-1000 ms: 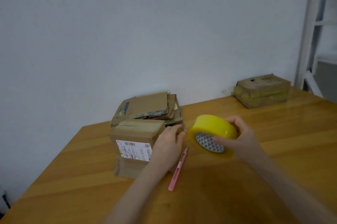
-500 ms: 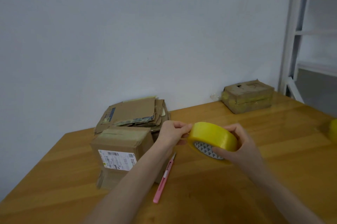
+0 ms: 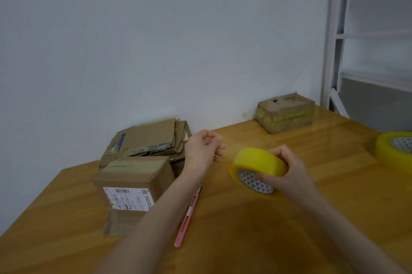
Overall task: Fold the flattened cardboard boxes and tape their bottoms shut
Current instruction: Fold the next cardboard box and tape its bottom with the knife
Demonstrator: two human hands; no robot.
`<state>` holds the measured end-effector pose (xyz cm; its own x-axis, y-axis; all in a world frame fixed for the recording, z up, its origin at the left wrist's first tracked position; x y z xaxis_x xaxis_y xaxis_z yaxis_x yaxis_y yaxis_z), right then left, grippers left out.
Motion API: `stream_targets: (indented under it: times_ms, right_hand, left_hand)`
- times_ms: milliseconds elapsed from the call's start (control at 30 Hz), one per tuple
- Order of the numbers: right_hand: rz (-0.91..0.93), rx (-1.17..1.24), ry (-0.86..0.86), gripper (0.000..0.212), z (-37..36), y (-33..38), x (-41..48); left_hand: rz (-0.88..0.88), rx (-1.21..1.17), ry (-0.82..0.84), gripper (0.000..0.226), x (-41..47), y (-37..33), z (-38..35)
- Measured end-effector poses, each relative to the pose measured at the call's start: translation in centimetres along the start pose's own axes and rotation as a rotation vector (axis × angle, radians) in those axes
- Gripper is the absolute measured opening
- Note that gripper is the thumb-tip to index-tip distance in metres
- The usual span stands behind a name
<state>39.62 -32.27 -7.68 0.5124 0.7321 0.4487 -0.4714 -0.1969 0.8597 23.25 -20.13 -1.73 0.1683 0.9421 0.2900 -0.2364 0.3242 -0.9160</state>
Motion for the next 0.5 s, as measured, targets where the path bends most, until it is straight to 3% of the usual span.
stream_targets:
  times_ms: [33, 133, 233, 400, 500]
  right_hand:
    - [-0.002, -0.012, 0.0, 0.042, 0.1, 0.0, -0.1]
    - [-0.003, -0.028, 0.01, 0.043, 0.0, 0.4, -0.3]
    - [-0.012, -0.016, 0.02, 0.041, 0.2, 0.6, -0.6]
    - [0.023, -0.059, 0.011, 0.043, 0.6, 1.4, -1.2]
    - [0.04, -0.089, 0.024, 0.043, 0.7, 2.0, -1.6]
  left_hand:
    - [0.01, -0.016, 0.014, 0.006, -0.1, 0.0, 0.0]
    - [0.025, -0.045, 0.053, 0.04, -0.3, 0.4, 0.5]
    - [-0.055, 0.043, 0.105, 0.019, -0.6, -0.4, 0.7]
    - [-0.044, 0.189, 0.223, 0.024, -1.5, 0.1, 0.5]
    - [-0.149, 0.296, 0.208, 0.01, -1.5, -0.3, 0.6]
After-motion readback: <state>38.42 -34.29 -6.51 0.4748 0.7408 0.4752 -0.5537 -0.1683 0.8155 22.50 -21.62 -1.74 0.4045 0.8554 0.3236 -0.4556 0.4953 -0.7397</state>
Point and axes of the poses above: each hand's wrist, its own x-axis towards the middle knuckle, its own z-axis out of the back of the hand, y = z × x, the point moved 6 cm from there along x, towards the middle knuckle, and after that the axes turned 9 degrees about -y, right-handed, at the moved point
